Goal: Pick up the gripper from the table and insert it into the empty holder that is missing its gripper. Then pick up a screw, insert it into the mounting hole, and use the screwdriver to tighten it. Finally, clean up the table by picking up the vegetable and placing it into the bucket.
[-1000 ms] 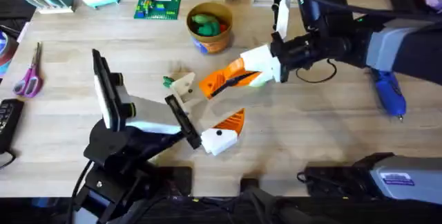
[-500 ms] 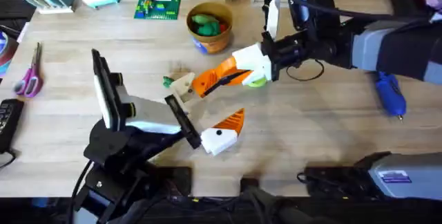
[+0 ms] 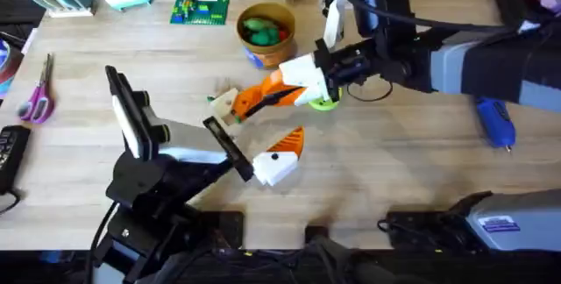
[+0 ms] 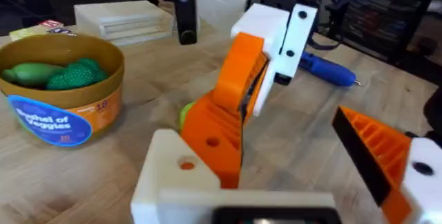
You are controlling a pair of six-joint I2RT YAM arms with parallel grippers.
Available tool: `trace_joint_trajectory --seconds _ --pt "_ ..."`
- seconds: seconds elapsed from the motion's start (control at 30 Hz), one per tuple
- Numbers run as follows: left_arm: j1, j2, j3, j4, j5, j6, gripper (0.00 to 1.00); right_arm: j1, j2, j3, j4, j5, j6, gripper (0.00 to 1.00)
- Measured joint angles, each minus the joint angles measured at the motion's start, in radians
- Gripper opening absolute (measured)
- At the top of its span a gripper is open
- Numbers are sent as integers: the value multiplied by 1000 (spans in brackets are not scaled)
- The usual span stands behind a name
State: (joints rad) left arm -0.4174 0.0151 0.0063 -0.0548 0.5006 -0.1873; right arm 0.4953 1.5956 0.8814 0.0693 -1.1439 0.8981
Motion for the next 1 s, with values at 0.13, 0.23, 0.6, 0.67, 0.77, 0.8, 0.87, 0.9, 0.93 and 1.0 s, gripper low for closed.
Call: trace_joint_trajectory --seconds 0.13,0.23,0.6,0.67,0.77,0.8,0.87,0.9,0.93,1.0 --pt "4 0 0 1 -17 -2 993 39 2 0 64 70 59 8" --pt "6 0 0 0 -40 -5 993 71 2 0 111 133 94 8" --pt "18 0 0 -2 -110 -13 992 130 2 0 170 250 115 8" --pt "18 0 0 -2 -104 -14 993 130 2 0 170 251 111 8" --pt "18 0 0 -1 -77 -15 993 130 2 0 170 253 104 8" --pt "18 0 0 -1 -62 -14 993 131 2 0 169 253 103 8" --pt "18 0 0 0 -26 -12 992 133 2 0 164 251 97 8" --pt "18 0 0 -1 -21 -13 993 134 2 0 161 250 95 8" --pt "20 0 0 -1 -15 -12 993 134 2 0 159 250 90 8" --pt "24 0 0 -1 -6 -13 993 135 2 0 155 249 88 8"
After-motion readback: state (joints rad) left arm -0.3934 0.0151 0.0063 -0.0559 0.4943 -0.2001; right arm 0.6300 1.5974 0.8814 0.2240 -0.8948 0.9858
